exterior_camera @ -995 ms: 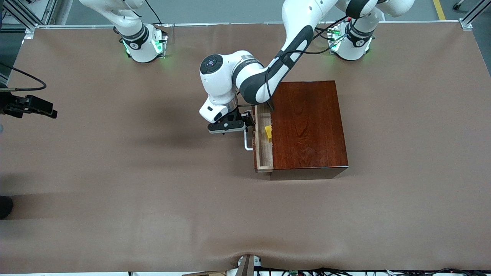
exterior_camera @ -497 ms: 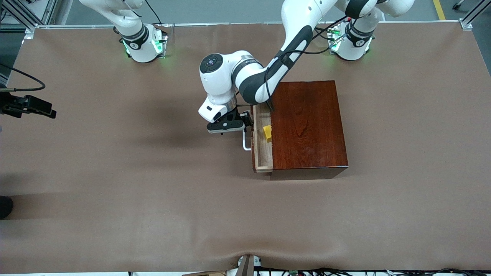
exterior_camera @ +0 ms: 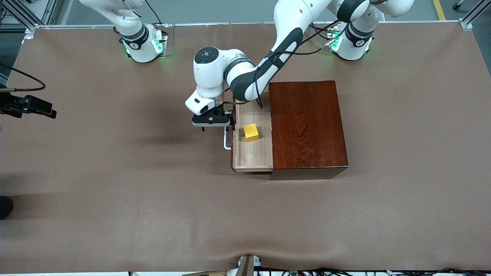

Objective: Open drawer, take yellow block, close drawer

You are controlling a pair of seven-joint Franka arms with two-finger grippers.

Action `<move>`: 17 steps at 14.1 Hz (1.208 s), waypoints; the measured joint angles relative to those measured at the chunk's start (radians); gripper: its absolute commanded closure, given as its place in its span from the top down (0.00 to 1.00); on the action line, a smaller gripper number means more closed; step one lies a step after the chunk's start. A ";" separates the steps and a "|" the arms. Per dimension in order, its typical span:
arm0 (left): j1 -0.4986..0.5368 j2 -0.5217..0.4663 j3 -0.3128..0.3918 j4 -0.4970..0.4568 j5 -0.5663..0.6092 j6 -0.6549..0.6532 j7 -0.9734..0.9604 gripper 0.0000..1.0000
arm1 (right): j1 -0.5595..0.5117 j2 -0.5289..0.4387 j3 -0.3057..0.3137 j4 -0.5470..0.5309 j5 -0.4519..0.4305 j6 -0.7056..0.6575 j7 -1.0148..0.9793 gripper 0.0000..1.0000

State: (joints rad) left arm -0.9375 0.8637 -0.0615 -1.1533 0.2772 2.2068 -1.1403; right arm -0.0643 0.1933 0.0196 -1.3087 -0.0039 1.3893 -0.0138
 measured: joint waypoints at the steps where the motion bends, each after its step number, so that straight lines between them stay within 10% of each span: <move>1: 0.001 0.000 0.000 0.003 -0.003 0.002 0.000 1.00 | 0.000 0.000 -0.001 0.000 0.000 0.000 0.000 1.00; 10: 0.044 -0.007 -0.001 0.072 -0.050 0.002 -0.007 1.00 | -0.018 0.002 -0.005 -0.016 0.001 0.003 0.000 1.00; 17: 0.254 -0.269 0.000 0.107 -0.089 -0.347 0.081 1.00 | 0.119 0.008 0.016 -0.022 0.049 0.004 0.361 1.00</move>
State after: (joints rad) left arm -0.6840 0.5947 -0.0612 -1.0466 0.1878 1.8602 -1.0589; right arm 0.0549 0.2009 0.0355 -1.3311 0.0448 1.3935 0.3470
